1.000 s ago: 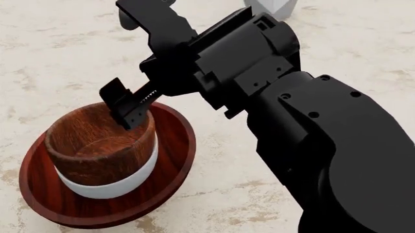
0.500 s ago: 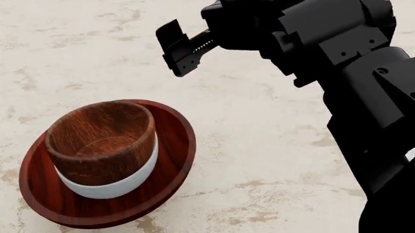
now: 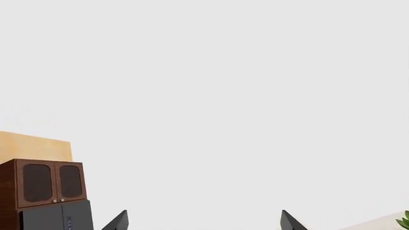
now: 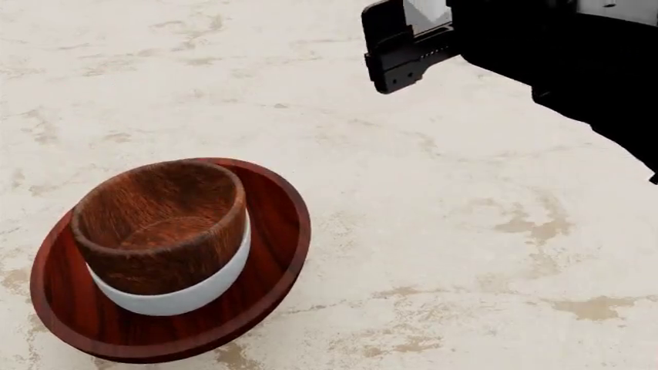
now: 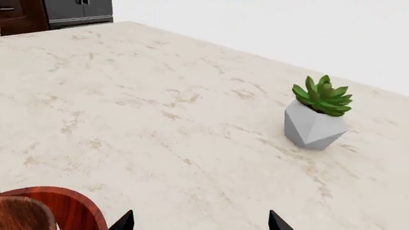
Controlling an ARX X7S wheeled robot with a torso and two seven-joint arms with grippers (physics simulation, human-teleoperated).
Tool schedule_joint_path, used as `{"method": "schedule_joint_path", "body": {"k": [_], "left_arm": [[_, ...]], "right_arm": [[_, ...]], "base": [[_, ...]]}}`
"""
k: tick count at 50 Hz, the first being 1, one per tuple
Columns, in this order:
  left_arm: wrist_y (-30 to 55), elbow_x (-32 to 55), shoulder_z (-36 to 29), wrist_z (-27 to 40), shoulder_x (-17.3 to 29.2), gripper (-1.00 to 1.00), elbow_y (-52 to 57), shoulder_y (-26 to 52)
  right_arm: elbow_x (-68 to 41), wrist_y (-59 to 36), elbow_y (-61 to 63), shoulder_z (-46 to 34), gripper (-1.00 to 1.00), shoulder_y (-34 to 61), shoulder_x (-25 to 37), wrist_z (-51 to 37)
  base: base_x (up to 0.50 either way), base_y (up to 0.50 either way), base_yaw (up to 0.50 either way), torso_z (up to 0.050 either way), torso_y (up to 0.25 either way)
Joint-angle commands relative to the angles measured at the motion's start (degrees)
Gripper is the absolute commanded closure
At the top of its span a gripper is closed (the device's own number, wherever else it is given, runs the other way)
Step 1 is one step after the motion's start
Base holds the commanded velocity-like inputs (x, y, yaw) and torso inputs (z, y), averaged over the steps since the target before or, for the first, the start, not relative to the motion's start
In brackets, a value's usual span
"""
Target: Stack the bowls from largest to smallest.
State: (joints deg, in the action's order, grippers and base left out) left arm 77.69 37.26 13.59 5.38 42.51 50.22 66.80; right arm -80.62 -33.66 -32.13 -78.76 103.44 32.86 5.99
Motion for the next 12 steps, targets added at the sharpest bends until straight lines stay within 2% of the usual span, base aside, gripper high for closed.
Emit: {"method": "schedule_joint_path", "body": {"k": [1, 6, 12], "left_arm": [[6.14, 3.77, 7.41, -1.3, 0.21, -1.0, 4.18, 2.77], [12.09, 8.95, 9.97, 0.57, 0.21, -1.0, 6.35, 7.33], [12.06, 32.98, 13.13, 18.12, 4.8, -1.0, 2.54, 12.08]], "right_arm": [[-2.96, 0.52, 14.25, 4.57, -1.0, -1.06, 10.58, -8.51], [-4.12, 1.24, 20.68, 5.77, -1.0, -1.9, 15.5, -12.16], [-7.77, 4.19, 30.26, 8.88, -1.0, -3.61, 23.12, -17.03]], "base": [[0.0, 0.0, 0.0, 0.0, 0.0], [0.0, 0.0, 0.0, 0.0, 0.0], [0.0, 0.0, 0.0, 0.0, 0.0]]}}
